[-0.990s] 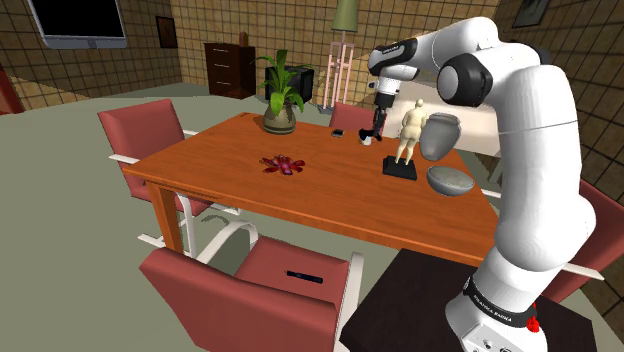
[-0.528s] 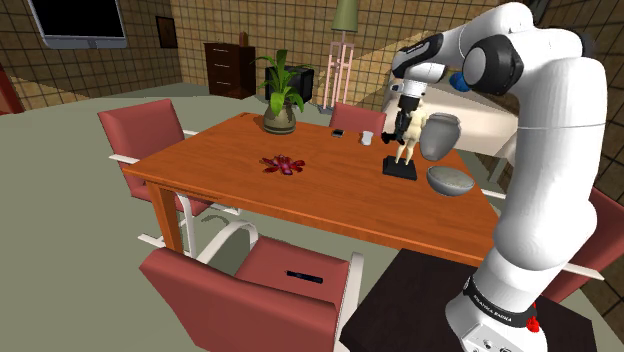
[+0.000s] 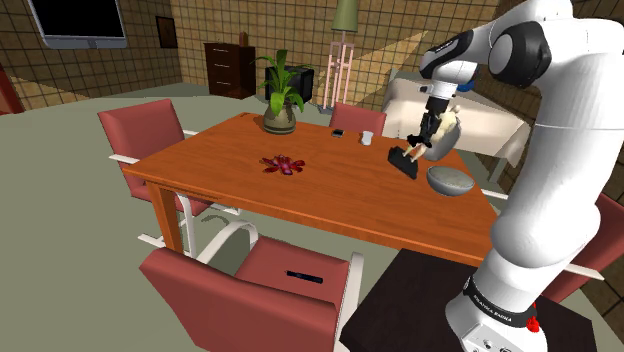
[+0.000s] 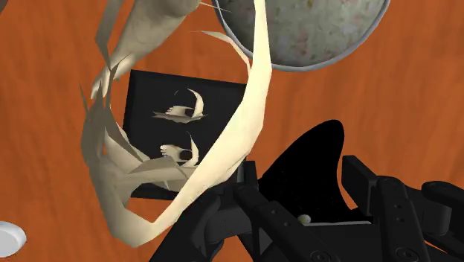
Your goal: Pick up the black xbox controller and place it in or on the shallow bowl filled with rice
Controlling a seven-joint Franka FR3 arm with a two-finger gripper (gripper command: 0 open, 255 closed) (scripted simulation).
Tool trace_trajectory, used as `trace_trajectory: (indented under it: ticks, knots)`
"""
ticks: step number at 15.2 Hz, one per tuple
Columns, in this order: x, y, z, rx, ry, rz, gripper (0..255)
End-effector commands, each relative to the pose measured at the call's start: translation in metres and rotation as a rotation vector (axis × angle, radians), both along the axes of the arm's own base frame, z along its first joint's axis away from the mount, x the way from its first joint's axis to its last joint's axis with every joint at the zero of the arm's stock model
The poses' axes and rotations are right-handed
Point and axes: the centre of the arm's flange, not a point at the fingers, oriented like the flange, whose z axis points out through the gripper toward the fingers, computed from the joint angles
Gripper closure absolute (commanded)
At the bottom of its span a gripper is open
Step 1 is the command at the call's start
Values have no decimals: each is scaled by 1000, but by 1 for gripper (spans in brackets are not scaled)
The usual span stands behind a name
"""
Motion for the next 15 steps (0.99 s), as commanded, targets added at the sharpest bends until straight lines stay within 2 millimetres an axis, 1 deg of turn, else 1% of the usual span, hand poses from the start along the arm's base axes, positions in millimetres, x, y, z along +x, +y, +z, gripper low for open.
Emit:
trace_trajectory:
  ticks: [1, 10, 11, 15]
  knots:
    - [-22, -11, -5, 5, 8, -2, 255]
    - [-132, -57, 1, 5, 8, -2, 255]
    - [-149, -64, 2, 5, 8, -2, 255]
    - [-149, -64, -19, 5, 8, -2, 255]
